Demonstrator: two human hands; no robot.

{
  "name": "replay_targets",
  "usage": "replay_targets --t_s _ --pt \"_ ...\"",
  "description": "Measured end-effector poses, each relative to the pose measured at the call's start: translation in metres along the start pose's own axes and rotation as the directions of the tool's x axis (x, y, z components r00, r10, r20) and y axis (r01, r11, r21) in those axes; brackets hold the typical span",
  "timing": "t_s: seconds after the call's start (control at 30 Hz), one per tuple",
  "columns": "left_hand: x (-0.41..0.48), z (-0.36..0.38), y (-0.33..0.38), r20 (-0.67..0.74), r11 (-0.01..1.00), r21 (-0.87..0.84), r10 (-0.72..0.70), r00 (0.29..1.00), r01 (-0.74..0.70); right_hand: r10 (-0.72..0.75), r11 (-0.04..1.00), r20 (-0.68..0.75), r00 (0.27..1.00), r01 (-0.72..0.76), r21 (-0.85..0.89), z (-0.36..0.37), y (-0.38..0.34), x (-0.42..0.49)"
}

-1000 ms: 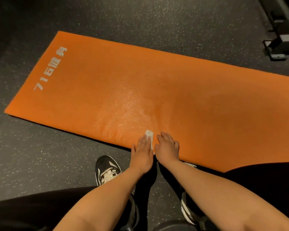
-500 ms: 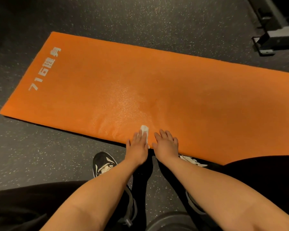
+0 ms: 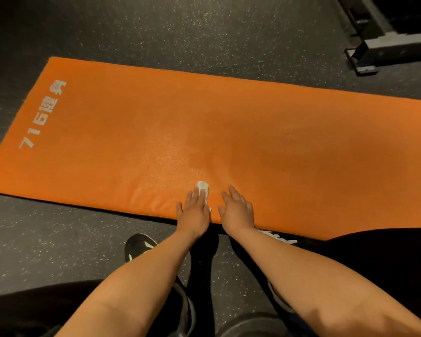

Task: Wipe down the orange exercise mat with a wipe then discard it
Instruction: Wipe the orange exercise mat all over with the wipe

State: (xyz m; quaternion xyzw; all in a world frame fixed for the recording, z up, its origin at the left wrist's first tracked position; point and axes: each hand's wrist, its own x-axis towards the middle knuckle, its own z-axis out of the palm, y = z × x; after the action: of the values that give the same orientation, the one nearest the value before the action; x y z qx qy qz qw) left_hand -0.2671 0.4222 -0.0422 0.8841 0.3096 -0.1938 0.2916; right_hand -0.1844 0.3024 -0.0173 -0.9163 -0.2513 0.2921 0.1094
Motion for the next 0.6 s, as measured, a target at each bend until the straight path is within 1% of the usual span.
replay_targets --t_s 0.1,0.17,0.23,0.33,0.4,0.47,0.53,0.6 --pt "-0.011 0.012 0.020 0.071 0.988 0.010 0.151 0.986 -0.152 0.056 0.994 -0.053 0.997 -0.051 0.094 -0.003 0.001 0.006" --pt "-0.012 0.013 0.020 0.087 0.978 0.047 0.197 0.977 -0.201 0.038 0.996 -0.039 0.999 -0.035 0.080 -0.003 0.001 0.007" --pt "-0.010 0.008 0.008 0.059 0.984 0.059 0.164 0.985 -0.167 0.003 0.999 -0.022 1.000 -0.002 0.041 -0.001 0.001 0.006" --pt "-0.006 -0.002 -0.015 0.005 0.999 0.030 0.014 1.000 -0.014 -0.036 0.999 -0.016 0.999 0.035 -0.034 0.005 0.004 0.003" --pt "-0.009 -0.004 -0.017 0.009 1.000 0.003 -0.019 1.000 0.019 -0.052 0.997 0.001 0.999 0.052 -0.061 0.005 0.005 0.002" --pt "-0.016 0.000 -0.009 0.037 1.000 -0.025 0.009 0.999 -0.008 -0.058 0.996 0.014 0.998 0.059 -0.066 0.004 0.004 -0.001" --pt "-0.027 0.009 0.002 0.059 0.996 -0.033 0.080 0.995 -0.078 -0.063 0.996 0.034 0.997 0.066 -0.066 0.001 0.003 -0.004" --pt "-0.037 0.018 0.008 0.045 0.991 -0.038 0.133 0.990 -0.131 -0.078 0.994 0.041 0.996 0.081 -0.072 -0.001 0.001 -0.008"
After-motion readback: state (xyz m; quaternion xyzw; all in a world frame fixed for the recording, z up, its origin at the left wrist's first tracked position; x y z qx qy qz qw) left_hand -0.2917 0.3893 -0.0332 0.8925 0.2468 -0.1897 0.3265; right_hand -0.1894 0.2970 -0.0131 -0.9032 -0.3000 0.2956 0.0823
